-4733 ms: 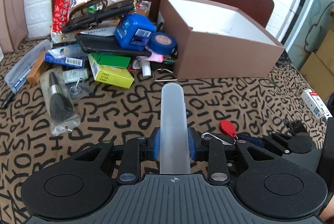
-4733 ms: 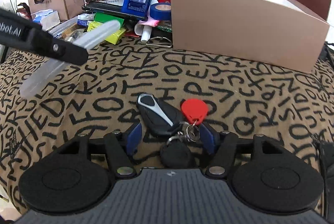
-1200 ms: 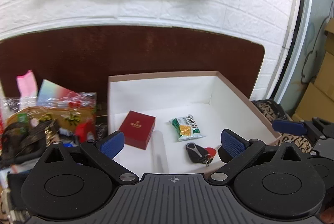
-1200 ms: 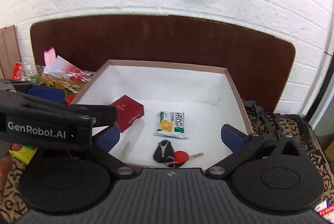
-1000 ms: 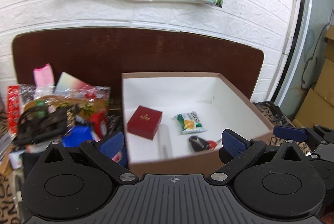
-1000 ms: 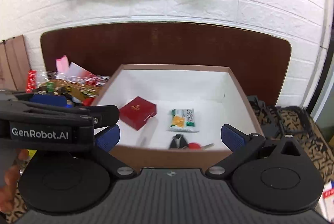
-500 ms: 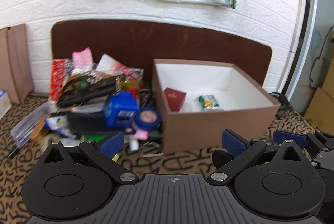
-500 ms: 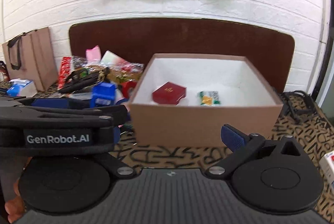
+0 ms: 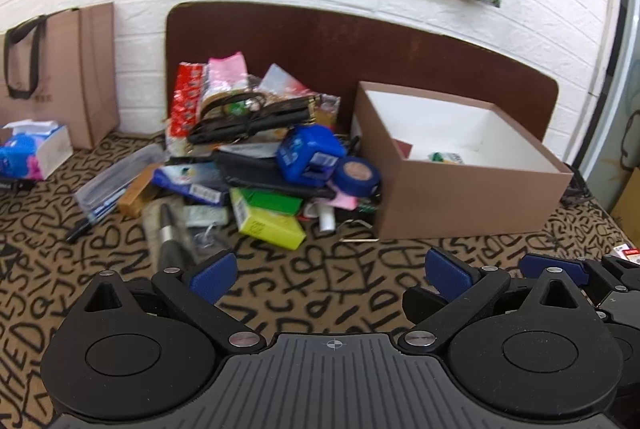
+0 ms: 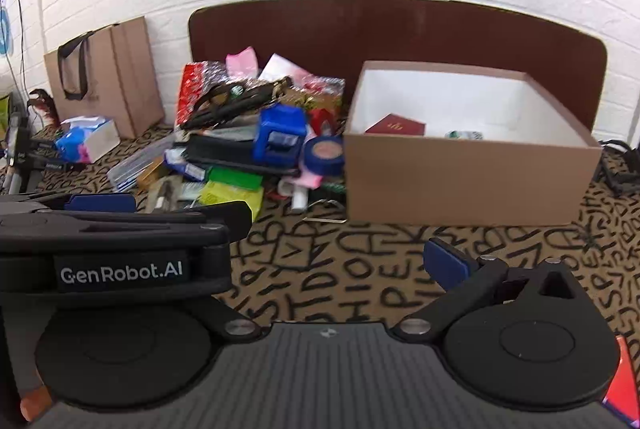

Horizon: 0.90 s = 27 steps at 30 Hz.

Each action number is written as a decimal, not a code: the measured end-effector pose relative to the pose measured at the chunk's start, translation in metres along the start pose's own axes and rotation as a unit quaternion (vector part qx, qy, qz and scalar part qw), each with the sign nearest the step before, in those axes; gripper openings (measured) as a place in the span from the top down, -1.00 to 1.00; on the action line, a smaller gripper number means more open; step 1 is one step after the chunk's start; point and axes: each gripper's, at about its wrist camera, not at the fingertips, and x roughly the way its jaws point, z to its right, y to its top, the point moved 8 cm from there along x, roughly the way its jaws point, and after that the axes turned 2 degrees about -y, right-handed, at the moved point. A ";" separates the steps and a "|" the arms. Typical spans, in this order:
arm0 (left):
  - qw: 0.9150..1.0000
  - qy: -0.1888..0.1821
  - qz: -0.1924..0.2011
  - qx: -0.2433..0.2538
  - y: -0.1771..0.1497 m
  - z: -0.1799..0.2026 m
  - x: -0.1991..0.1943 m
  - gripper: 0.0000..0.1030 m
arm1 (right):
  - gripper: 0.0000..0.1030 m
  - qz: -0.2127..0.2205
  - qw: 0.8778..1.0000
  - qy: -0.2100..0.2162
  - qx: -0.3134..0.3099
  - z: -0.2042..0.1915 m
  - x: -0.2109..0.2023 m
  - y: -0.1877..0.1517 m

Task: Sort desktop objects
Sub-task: 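Withdraw both tools from the box back toward the pile, then grasp the clear makeup-brush bag with the left tool while the right tool grasps the hook packet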

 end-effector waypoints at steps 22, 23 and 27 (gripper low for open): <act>0.993 0.051 -0.022 -0.108 -0.027 -0.138 0.025 -0.87 | -0.98 -0.032 0.993 0.088 -0.068 -0.075 0.053 -0.023; 0.992 0.052 -0.026 -0.108 -0.026 -0.142 0.028 -0.84 | -0.98 -0.035 0.992 0.095 -0.069 -0.080 0.058 -0.024; 0.992 0.050 -0.040 -0.109 -0.026 -0.156 0.042 -0.71 | -0.86 -0.047 0.989 0.112 -0.082 -0.100 0.078 -0.027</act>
